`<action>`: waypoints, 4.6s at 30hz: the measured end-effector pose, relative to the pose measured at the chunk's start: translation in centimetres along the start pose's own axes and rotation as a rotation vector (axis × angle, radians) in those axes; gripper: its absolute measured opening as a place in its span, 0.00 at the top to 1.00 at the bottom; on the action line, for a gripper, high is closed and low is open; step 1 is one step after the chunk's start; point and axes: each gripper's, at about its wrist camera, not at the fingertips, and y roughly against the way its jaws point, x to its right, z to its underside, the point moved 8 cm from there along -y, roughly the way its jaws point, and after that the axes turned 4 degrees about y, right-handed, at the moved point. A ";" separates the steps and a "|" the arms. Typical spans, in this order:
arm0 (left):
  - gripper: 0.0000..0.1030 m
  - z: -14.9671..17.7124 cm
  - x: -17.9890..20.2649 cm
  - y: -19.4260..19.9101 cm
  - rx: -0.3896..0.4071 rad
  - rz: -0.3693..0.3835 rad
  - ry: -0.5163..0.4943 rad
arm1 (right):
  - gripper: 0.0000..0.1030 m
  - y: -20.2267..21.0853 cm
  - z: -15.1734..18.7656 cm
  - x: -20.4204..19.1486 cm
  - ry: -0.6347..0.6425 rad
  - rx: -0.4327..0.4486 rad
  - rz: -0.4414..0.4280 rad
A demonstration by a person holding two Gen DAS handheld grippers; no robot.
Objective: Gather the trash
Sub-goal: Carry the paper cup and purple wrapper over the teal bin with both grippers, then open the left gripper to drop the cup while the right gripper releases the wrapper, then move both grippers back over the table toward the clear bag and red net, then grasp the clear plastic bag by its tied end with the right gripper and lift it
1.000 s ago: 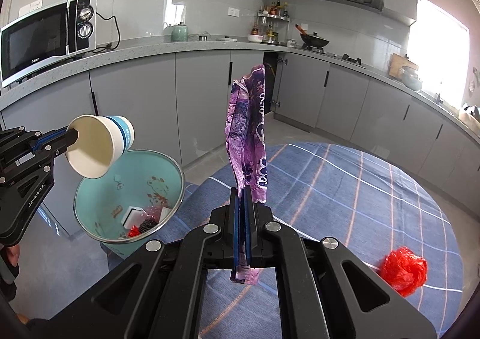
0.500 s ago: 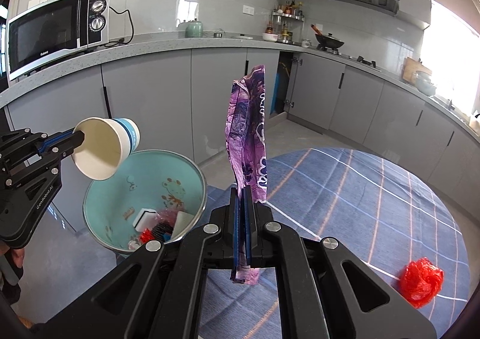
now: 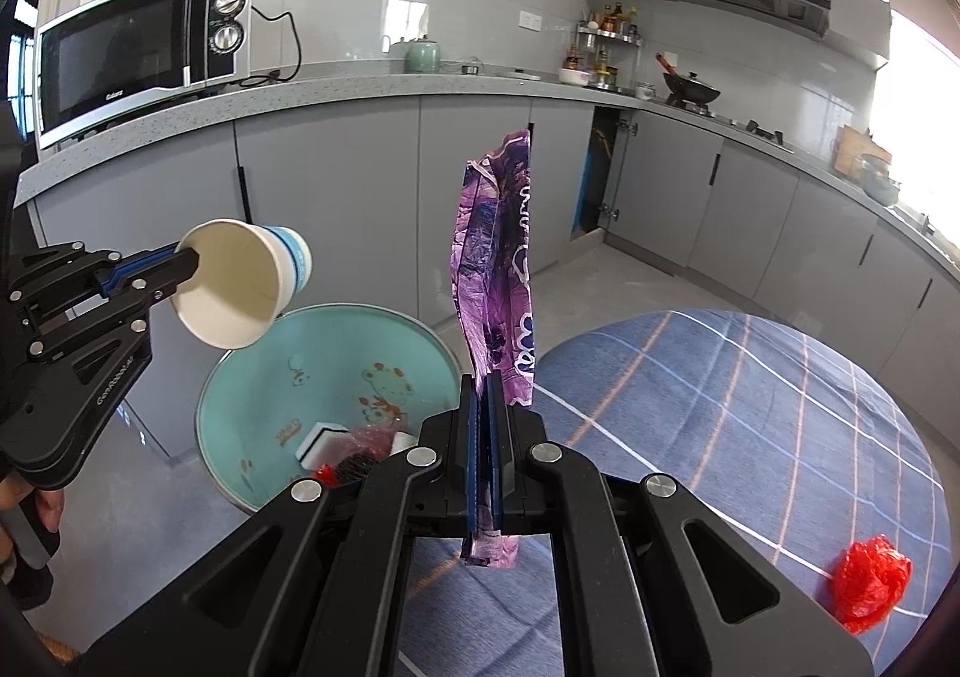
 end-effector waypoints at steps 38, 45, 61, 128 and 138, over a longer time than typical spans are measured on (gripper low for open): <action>0.30 1.2 0.9 0.0 -0.023 0.014 0.016 | 0.65 0.0 2.2 -0.4 0.011 -0.010 -0.027; 0.24 0.9 2.3 0.9 -0.010 0.034 -0.009 | 0.59 1.8 2.8 1.3 -0.002 0.007 0.010; 0.22 1.1 9.5 3.5 0.002 0.135 -0.099 | 0.54 5.9 7.0 7.3 -0.087 -0.009 0.114; 0.13 -3.3 35.3 8.9 0.072 0.449 -0.247 | 0.97 18.8 20.4 29.5 -0.500 -0.051 0.536; 0.13 -2.7 42.0 8.1 0.039 0.519 -0.310 | 0.97 17.1 22.5 31.9 -0.555 -0.094 0.565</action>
